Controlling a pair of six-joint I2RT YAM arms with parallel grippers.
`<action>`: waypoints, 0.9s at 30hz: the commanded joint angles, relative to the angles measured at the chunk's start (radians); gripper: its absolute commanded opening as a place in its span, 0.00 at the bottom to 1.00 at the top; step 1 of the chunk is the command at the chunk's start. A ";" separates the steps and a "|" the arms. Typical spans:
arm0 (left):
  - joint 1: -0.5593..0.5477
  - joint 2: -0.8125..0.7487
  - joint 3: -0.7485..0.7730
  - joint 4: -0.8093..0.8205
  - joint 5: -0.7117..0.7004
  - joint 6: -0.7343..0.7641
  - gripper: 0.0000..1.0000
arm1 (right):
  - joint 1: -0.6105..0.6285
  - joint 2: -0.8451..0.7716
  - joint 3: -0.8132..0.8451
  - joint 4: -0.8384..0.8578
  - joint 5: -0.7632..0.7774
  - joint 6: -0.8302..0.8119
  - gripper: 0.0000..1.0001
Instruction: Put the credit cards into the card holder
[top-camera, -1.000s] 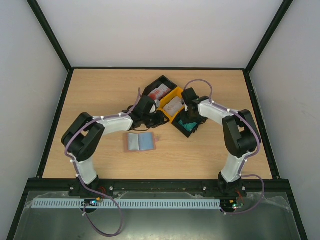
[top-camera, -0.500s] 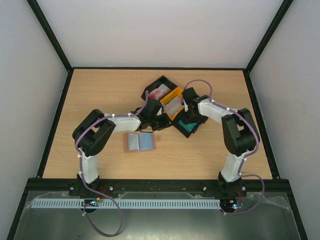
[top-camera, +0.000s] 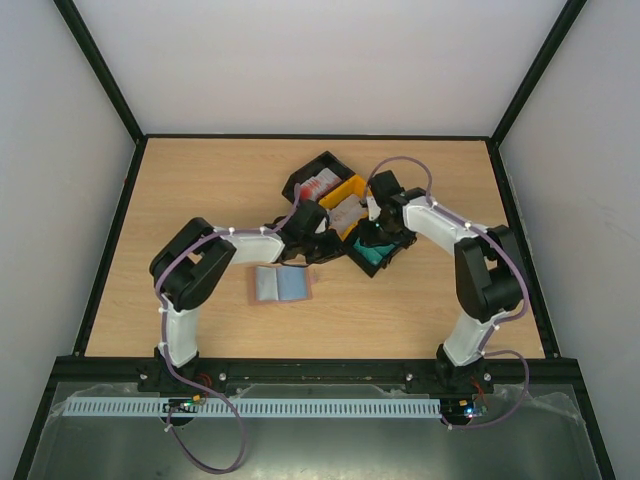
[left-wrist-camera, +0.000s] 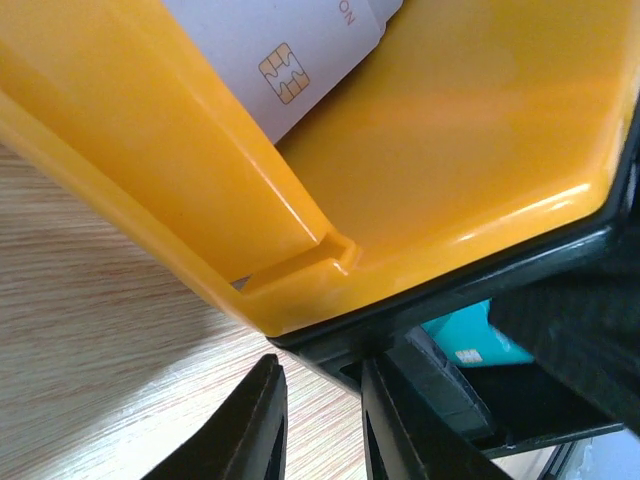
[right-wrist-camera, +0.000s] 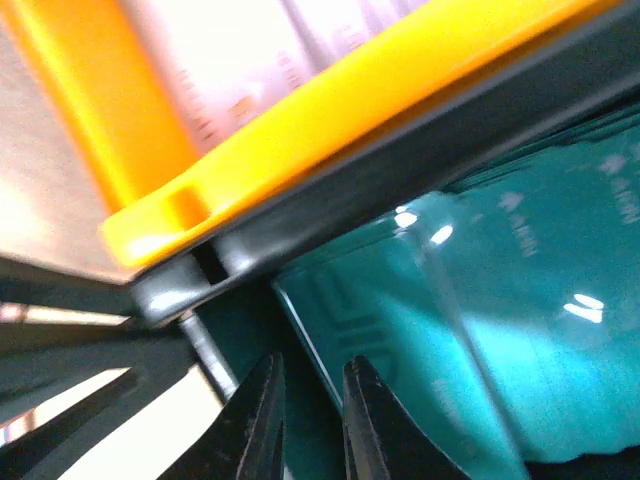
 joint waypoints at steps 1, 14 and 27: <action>-0.006 0.039 0.020 0.010 -0.015 0.005 0.23 | 0.017 -0.057 -0.039 -0.061 -0.121 0.019 0.16; -0.006 -0.026 0.000 0.006 -0.024 0.021 0.23 | 0.031 -0.106 -0.051 -0.024 -0.179 0.050 0.24; 0.008 -0.110 -0.051 -0.004 -0.049 0.039 0.25 | 0.029 -0.119 -0.038 0.035 -0.070 0.109 0.36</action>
